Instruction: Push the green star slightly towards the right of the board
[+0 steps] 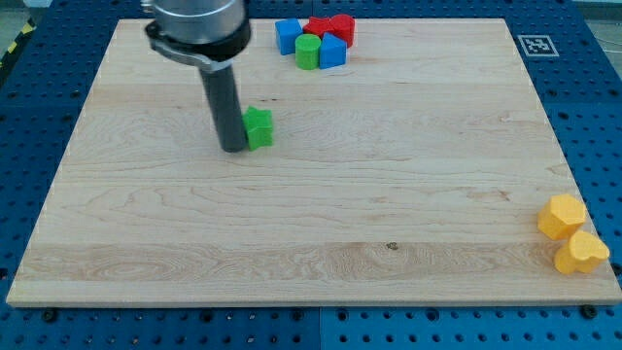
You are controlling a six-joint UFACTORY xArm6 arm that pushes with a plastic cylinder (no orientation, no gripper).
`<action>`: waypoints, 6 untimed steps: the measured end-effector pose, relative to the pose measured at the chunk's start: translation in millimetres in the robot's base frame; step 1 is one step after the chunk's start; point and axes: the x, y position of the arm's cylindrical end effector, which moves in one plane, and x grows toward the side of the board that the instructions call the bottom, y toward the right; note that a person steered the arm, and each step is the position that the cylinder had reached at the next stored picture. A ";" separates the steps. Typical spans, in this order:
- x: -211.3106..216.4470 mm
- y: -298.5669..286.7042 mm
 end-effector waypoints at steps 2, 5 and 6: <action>-39.6 16.3; -77.0 -8.1; -77.0 29.3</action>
